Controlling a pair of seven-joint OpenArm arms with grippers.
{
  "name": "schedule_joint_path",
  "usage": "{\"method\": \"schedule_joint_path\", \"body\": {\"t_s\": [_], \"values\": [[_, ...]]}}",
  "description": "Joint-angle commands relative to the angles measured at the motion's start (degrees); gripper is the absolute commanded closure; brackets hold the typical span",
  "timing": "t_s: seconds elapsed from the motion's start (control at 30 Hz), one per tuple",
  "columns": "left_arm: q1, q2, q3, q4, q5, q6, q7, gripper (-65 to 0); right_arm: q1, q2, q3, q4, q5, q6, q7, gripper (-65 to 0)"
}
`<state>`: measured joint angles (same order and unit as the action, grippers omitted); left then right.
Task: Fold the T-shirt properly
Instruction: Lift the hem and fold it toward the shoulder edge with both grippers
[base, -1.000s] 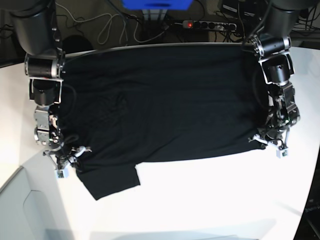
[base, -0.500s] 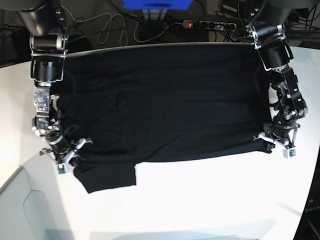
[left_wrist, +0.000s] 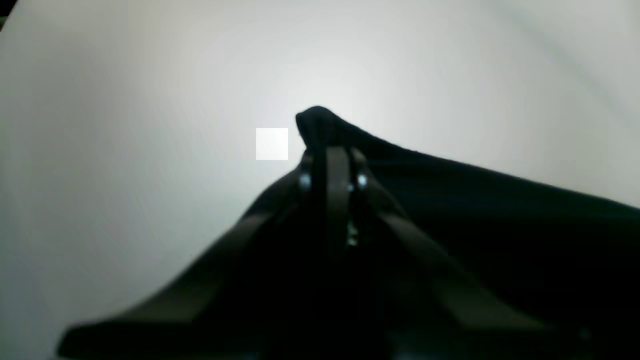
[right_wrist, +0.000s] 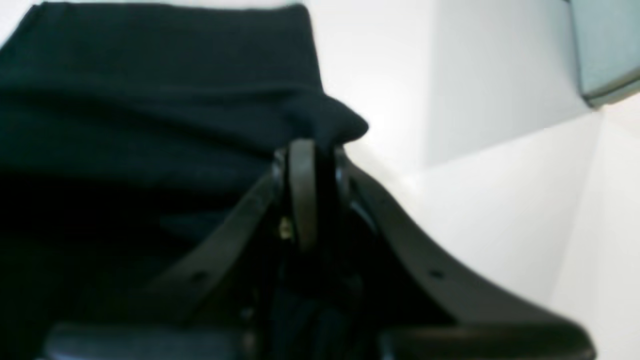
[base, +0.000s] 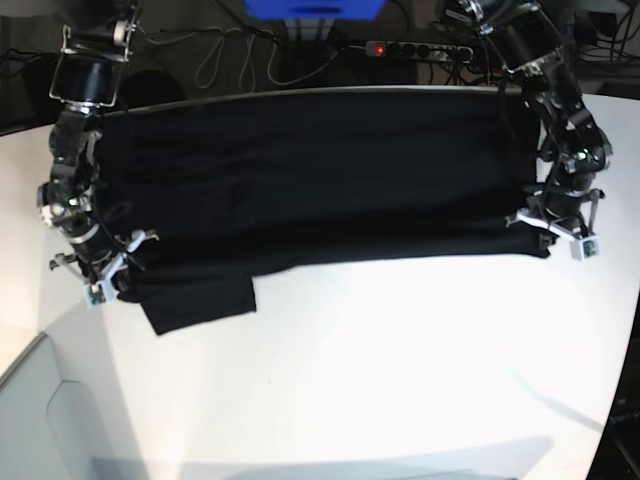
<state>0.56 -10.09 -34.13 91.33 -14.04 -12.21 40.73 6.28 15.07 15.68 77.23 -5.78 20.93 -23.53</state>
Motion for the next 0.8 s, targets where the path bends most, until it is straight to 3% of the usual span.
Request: {"method": "schedule_joint_path", "body": {"t_s": [0.0,0.3,0.43,0.6,0.7,0.77], "values": [[0.3,-0.3,-0.6,1.7,-0.6,0.0,-1.3,0.0,0.0,1.5,0.2,1.9,0.5,0.2,1.2,-0.1],[4.3,2.1,-3.4,1.5,-0.7,0.0,-0.8,0.0,-3.6,1.7,0.1,2.9,0.5,0.2,-1.0,-0.6],[4.7,2.0,-3.3,2.1,-0.7,0.0,3.3,-0.3,-3.3,1.8,0.3,3.1,0.6,0.3,-3.3,-13.2],[5.1,2.0,-3.4,2.2,-0.7,0.2,3.5,-17.5,-3.3,1.8,0.3,3.8,0.6,0.3,-3.5,-32.4],[5.3,2.0,-3.5,2.3,-0.7,0.0,3.3,-30.4,-3.7,1.8,0.3,6.0,0.6,0.3,-3.8,-40.2],[5.3,2.1,-4.6,3.5,-0.7,0.0,3.3,-35.3,-3.8,1.8,0.2,7.4,0.6,0.3,-3.9,-42.8]]}}
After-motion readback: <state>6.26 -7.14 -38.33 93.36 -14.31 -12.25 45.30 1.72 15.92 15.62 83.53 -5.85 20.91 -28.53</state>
